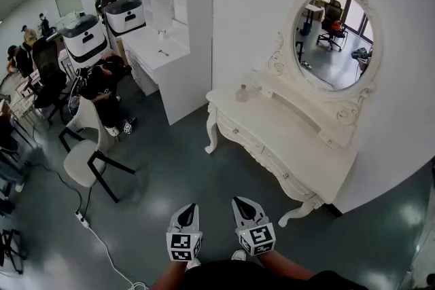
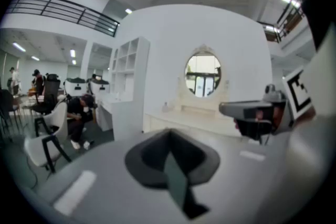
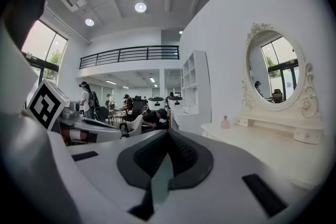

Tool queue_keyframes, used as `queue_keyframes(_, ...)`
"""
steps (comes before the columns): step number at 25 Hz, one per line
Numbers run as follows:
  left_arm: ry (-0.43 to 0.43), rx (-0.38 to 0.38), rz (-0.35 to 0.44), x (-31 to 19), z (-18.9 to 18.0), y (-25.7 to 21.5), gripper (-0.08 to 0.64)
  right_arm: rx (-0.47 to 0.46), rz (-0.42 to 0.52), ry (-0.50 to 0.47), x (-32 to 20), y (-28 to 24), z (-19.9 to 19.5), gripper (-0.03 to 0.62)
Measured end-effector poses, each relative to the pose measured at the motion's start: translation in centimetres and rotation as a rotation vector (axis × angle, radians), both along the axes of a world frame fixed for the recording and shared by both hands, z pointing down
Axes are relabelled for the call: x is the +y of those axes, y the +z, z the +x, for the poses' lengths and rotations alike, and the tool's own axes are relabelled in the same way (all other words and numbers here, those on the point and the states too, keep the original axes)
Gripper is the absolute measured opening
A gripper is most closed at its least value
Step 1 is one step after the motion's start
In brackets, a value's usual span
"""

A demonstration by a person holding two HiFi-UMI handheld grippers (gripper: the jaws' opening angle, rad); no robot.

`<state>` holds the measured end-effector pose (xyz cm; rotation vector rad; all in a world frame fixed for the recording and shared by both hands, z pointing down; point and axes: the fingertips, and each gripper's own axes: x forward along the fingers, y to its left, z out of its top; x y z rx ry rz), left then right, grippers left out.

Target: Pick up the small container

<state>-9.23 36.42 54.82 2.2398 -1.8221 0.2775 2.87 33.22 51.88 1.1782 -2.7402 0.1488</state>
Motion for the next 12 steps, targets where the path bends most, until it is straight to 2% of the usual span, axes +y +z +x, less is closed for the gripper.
queue_keyframes(12, 0.005, -0.007, 0.044, -0.5, -1.5, -1.5, 0.008, -0.005, 0.058, 0.008, -0.4, -1.5, -1.5, 0.006)
